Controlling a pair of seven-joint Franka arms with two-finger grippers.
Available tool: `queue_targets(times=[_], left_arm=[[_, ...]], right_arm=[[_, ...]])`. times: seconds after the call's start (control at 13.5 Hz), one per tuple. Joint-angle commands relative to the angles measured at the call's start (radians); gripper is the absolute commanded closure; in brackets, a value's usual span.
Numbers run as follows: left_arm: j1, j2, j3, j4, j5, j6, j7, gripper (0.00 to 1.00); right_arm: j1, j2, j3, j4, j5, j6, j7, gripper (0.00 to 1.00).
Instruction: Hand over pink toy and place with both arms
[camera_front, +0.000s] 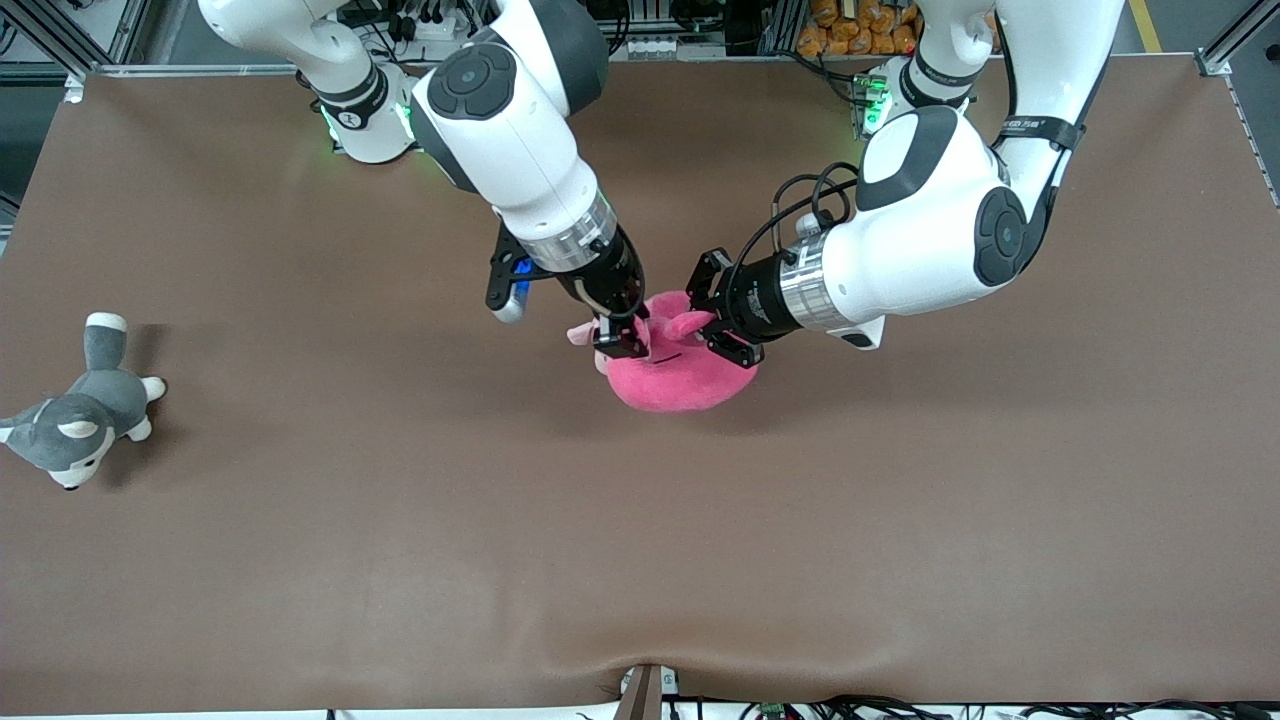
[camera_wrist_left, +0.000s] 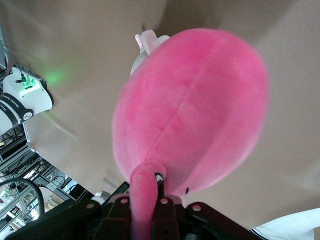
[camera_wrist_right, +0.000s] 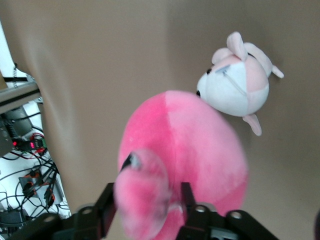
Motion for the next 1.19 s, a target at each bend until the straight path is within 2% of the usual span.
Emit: queue_targets(times=[0.0,0.07,0.15,0.52,0.59,0.67,0.74,0.97,1.11], left_arm=[[-0.005,0.005,0.004,0.029,-0.023,-0.003,-0.021,1.0],[-0.005,0.005,0.004,0.027,-0.023,-0.003,-0.021,1.0],[-0.005,0.007,0.004,0.028,-0.023,-0.003,-0.021,1.0],[-0.001,0.005,0.004,0.027,-0.023,-0.003,-0.021,1.0],[0.007,0.005,0.004,0.027,-0.029,-0.004,-0.035,0.92],[0.019,0.004,0.008,0.027,-0.065,-0.004,-0.05,0.42],[0.034,0.005,0.013,0.027,-0.116,-0.011,-0.06,0.0],[0.059,-0.016,0.016,0.03,-0.103,-0.02,-0.057,0.0],[0.08,-0.033,0.013,0.056,0.01,-0.021,0.004,0.0]], right_arm=[[0.002,-0.012,-0.001,0.01,-0.085,-0.025,0.021,0.48],[0.007,-0.012,-0.001,0.01,-0.101,-0.024,0.023,0.78],[0.007,-0.012,0.001,0.01,-0.101,-0.024,0.023,1.0],[0.002,-0.012,0.001,0.011,-0.103,-0.025,0.021,1.0],[-0.001,-0.012,0.001,0.011,-0.103,-0.025,0.021,1.0],[-0.001,-0.014,-0.001,0.011,-0.101,-0.025,0.021,1.0],[-0.001,-0.014,-0.001,0.011,-0.101,-0.025,0.021,1.0],[-0.022,-0.029,-0.001,0.01,-0.097,-0.031,0.021,1.0],[-0.032,-0.044,-0.002,0.01,-0.103,-0.083,0.018,1.0]])
